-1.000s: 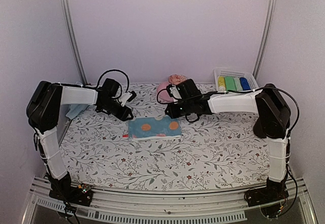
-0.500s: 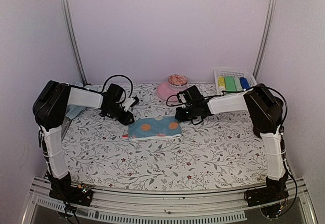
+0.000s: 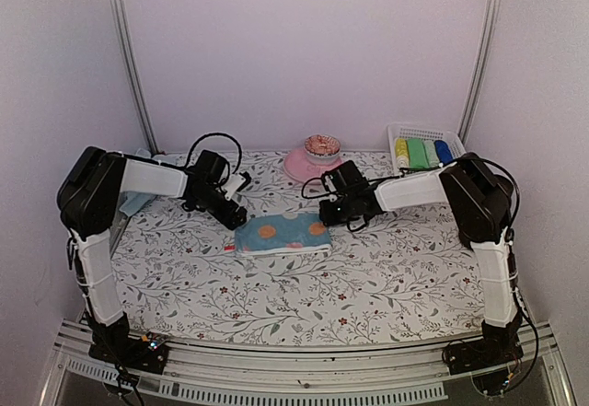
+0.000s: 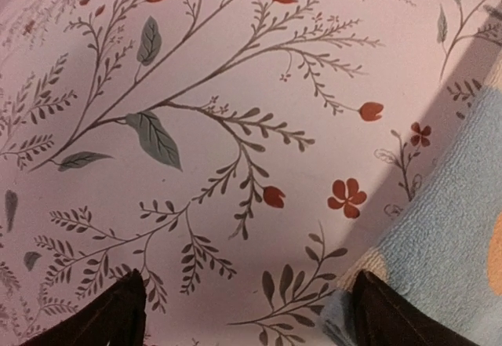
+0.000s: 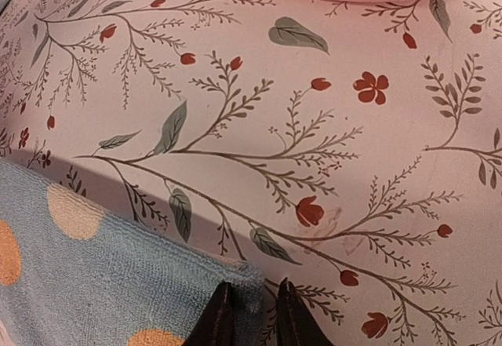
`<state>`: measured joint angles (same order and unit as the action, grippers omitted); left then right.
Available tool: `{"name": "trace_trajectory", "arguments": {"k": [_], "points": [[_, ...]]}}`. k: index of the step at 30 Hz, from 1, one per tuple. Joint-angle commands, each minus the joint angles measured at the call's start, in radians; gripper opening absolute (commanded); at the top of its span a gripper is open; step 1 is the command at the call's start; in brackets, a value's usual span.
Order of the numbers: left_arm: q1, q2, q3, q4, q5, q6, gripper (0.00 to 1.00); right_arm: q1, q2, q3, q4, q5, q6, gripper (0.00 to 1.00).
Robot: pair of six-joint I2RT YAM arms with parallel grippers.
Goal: Roll the towels
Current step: Rotate the towel at the center of the board.
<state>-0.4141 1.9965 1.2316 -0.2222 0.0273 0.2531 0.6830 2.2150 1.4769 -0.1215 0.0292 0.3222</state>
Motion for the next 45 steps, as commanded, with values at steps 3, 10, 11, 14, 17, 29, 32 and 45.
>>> {"name": "trace_trajectory", "arguments": {"k": [3,10,11,14,17,29,32,45], "points": [[0.028,-0.116,-0.036,-0.028,-0.061,0.018,0.97,0.009,-0.067,-0.092,-0.104,0.158,-0.001,0.20],[0.147,-0.233,-0.106,-0.058,0.007,0.010,0.97,0.058,-0.152,-0.194,-0.213,0.240,0.052,0.20],[0.164,-0.255,-0.127,-0.059,0.017,0.011,0.97,0.076,-0.164,-0.205,-0.242,0.243,0.058,0.20],[0.216,-0.334,-0.206,-0.059,0.054,0.020,0.97,0.144,-0.191,-0.226,-0.352,0.246,0.068,0.20],[0.275,-0.409,-0.266,-0.066,0.096,0.036,0.97,0.215,-0.234,-0.245,-0.439,0.242,0.077,0.20],[0.415,-0.565,-0.386,-0.123,0.301,0.132,0.97,0.270,-0.242,0.103,-0.487,0.384,-0.001,0.34],[0.428,-0.602,-0.432,-0.103,0.318,0.161,0.97,0.268,-0.098,0.282,-0.468,0.393,-0.062,0.39],[0.482,-0.687,-0.478,-0.065,0.376,0.157,0.97,0.233,0.249,0.623,-0.418,0.353,-0.145,0.48]]}}
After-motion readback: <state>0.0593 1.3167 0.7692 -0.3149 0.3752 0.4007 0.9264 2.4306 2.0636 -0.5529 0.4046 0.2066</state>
